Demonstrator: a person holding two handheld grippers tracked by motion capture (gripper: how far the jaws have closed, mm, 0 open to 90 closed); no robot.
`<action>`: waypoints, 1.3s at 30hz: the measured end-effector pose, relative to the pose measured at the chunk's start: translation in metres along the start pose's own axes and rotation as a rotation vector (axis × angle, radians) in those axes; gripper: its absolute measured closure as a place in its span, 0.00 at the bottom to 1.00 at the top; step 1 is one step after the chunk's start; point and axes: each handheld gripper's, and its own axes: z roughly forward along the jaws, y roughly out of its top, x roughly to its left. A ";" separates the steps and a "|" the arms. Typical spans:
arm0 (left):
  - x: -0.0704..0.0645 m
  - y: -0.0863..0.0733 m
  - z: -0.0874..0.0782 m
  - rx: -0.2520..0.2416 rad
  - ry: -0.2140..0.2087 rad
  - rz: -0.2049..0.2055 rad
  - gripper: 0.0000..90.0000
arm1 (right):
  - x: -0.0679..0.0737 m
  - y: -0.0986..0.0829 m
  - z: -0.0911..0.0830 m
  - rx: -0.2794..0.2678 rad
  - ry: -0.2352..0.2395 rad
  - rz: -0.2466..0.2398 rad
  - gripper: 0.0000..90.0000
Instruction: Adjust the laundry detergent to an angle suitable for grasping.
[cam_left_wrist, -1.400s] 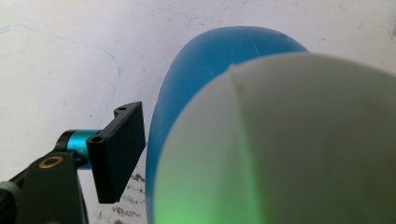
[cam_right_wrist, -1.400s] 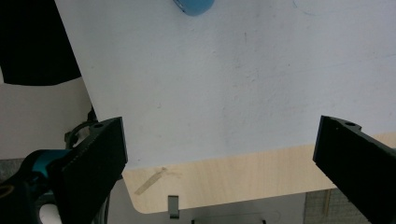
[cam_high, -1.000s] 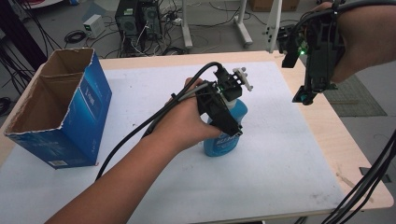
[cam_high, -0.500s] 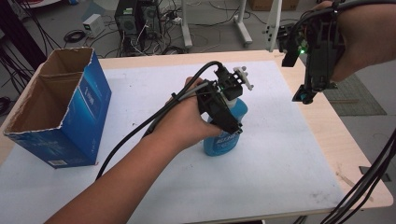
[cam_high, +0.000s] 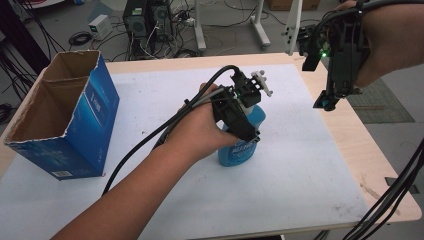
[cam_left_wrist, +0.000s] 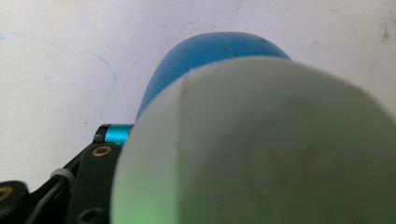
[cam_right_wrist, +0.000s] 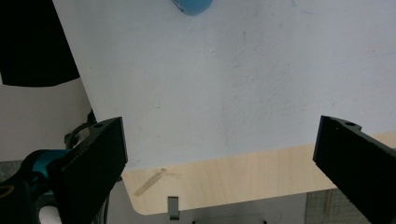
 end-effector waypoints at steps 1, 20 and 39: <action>0.000 0.000 0.000 -0.005 -0.002 -0.008 0.46 | 0.000 0.000 0.000 0.000 0.001 0.002 0.02; -0.002 0.000 -0.017 -0.011 -0.053 0.028 0.48 | 0.001 0.003 0.001 0.003 0.002 0.000 0.02; -0.006 -0.025 -0.070 -0.014 -0.134 0.255 0.48 | 0.012 0.013 -0.003 -0.015 -0.012 -0.007 0.02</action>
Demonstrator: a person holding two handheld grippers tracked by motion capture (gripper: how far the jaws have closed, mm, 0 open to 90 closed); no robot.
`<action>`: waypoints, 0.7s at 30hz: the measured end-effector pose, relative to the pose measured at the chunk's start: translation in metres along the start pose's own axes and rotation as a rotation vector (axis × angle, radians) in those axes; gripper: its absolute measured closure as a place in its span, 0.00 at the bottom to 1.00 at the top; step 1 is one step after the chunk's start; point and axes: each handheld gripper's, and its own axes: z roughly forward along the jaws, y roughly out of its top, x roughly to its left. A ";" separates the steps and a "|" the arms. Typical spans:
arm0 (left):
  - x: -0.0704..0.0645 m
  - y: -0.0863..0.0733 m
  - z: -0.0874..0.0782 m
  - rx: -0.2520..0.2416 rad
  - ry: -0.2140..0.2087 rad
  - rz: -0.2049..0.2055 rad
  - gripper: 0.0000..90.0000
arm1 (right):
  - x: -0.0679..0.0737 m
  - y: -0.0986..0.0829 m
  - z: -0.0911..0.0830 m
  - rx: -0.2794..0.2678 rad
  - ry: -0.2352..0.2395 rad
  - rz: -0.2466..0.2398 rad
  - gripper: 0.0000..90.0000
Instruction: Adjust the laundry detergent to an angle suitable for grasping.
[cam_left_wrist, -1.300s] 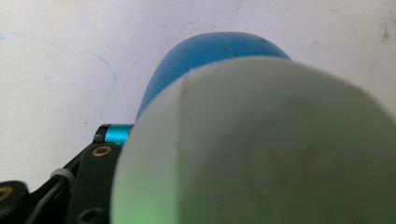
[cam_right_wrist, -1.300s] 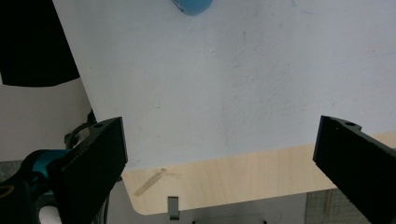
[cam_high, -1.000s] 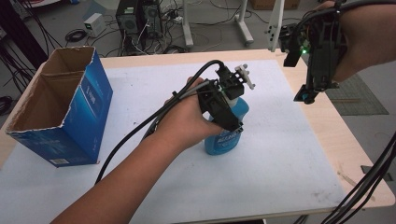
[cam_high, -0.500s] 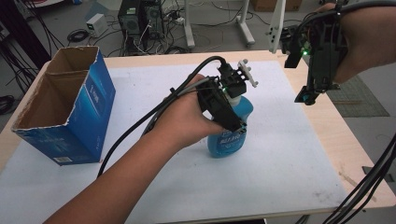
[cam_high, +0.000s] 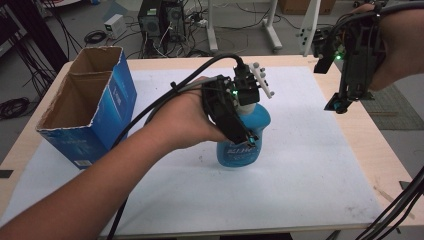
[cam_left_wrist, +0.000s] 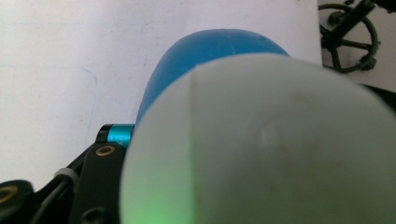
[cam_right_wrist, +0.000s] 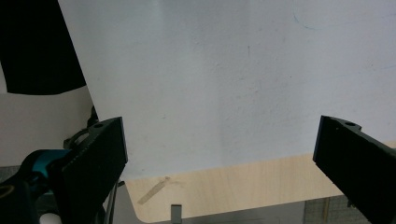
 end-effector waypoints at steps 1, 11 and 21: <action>0.000 0.000 0.000 0.000 0.000 0.000 0.48 | 0.000 0.000 0.000 0.000 0.000 0.000 0.02; 0.000 -0.024 -0.021 -0.010 -0.100 0.126 0.48 | 0.008 0.008 0.005 0.014 0.009 -0.020 0.02; 0.005 -0.047 -0.028 -0.023 -0.205 0.201 0.48 | 0.011 0.013 0.002 0.016 0.004 -0.025 0.02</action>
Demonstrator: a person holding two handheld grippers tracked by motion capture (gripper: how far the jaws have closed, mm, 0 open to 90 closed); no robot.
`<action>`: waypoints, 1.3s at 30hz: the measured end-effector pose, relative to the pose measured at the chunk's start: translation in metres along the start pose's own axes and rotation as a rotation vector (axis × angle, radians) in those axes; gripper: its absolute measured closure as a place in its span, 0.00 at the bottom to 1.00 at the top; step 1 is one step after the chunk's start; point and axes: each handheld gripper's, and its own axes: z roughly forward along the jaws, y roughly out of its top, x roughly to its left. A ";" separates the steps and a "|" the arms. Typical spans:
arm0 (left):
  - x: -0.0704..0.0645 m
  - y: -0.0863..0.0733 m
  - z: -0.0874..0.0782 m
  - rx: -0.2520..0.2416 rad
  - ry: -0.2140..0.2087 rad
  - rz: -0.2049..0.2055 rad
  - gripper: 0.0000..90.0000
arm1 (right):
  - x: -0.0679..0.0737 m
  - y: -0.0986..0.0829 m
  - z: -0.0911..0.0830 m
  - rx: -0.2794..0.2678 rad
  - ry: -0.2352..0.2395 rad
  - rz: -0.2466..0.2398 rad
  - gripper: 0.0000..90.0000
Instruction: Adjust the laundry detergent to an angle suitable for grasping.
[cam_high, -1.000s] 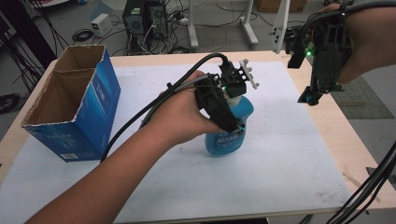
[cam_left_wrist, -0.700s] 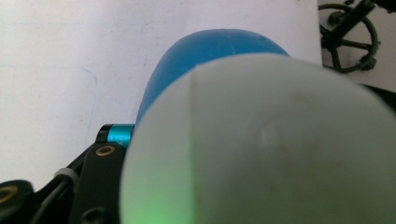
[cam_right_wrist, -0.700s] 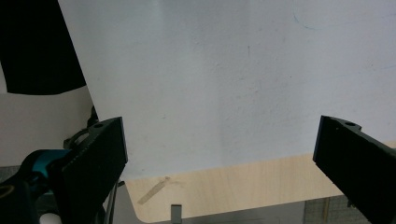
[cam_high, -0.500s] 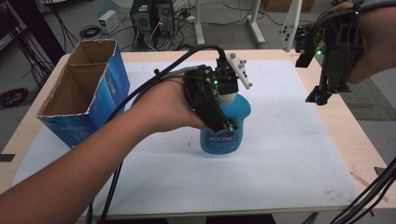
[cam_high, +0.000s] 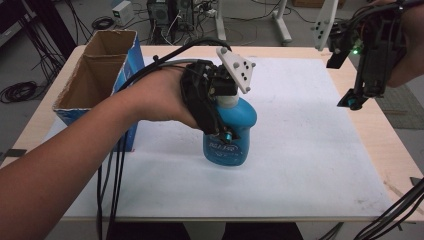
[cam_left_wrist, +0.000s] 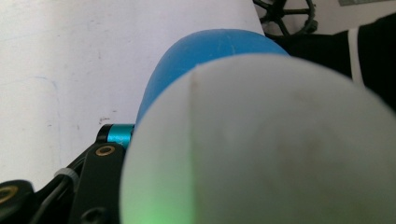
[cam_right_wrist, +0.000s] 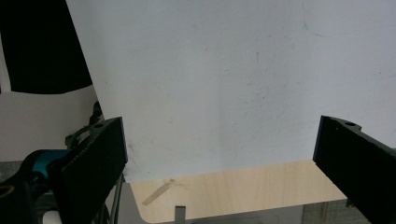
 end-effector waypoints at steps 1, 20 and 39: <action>0.000 -0.002 0.000 0.006 -0.005 0.013 0.48 | 0.000 0.000 0.000 -0.002 -0.001 -0.006 0.02; 0.001 -0.035 0.002 -0.001 -0.088 0.124 0.48 | 0.001 0.000 0.002 -0.001 -0.003 0.003 0.02; 0.002 -0.052 0.005 0.024 -0.114 0.153 0.48 | -0.002 0.002 0.004 -0.010 -0.003 0.000 0.02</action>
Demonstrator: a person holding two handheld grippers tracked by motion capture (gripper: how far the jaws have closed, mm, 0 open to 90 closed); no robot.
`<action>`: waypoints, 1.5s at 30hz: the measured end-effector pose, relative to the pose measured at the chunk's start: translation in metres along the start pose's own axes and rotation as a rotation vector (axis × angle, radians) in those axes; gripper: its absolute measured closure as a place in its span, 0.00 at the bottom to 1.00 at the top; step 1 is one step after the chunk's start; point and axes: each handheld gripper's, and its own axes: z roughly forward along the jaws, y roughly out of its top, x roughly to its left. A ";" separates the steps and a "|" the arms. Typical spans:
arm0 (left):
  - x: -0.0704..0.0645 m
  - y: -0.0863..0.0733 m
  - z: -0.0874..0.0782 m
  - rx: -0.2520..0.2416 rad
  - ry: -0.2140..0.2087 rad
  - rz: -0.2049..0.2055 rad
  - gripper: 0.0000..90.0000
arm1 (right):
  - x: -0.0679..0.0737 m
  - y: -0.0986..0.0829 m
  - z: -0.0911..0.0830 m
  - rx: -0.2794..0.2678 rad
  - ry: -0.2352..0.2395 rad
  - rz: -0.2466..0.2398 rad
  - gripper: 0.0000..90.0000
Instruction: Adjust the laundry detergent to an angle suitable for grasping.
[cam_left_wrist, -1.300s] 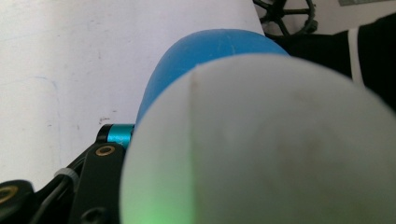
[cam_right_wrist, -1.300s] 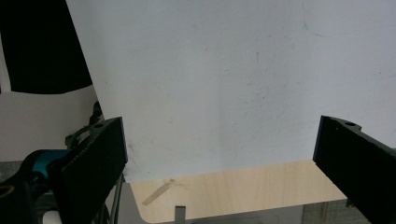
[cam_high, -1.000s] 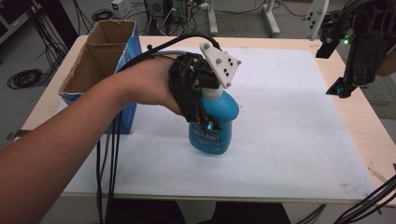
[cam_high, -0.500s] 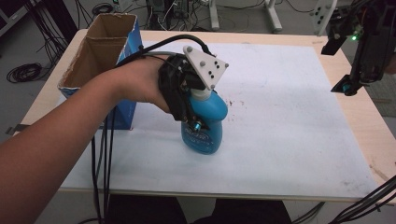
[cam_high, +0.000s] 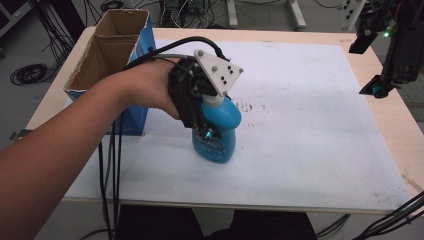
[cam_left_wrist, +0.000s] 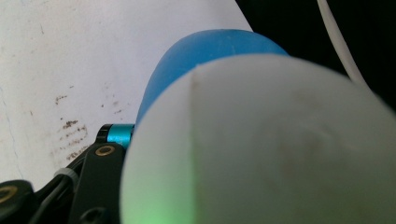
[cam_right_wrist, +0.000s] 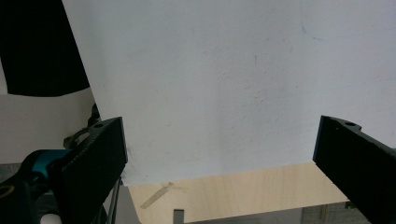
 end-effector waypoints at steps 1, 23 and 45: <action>0.000 -0.001 0.001 -0.002 0.000 -0.002 0.48 | 0.000 0.000 0.000 0.001 0.002 -0.001 0.02; -0.002 -0.007 0.003 -0.031 -0.009 -0.041 0.45 | -0.001 -0.002 0.005 0.005 0.009 0.008 0.02; -0.010 -0.004 -0.006 -0.014 0.033 -0.060 0.29 | -0.002 0.001 0.006 0.003 0.008 0.005 0.02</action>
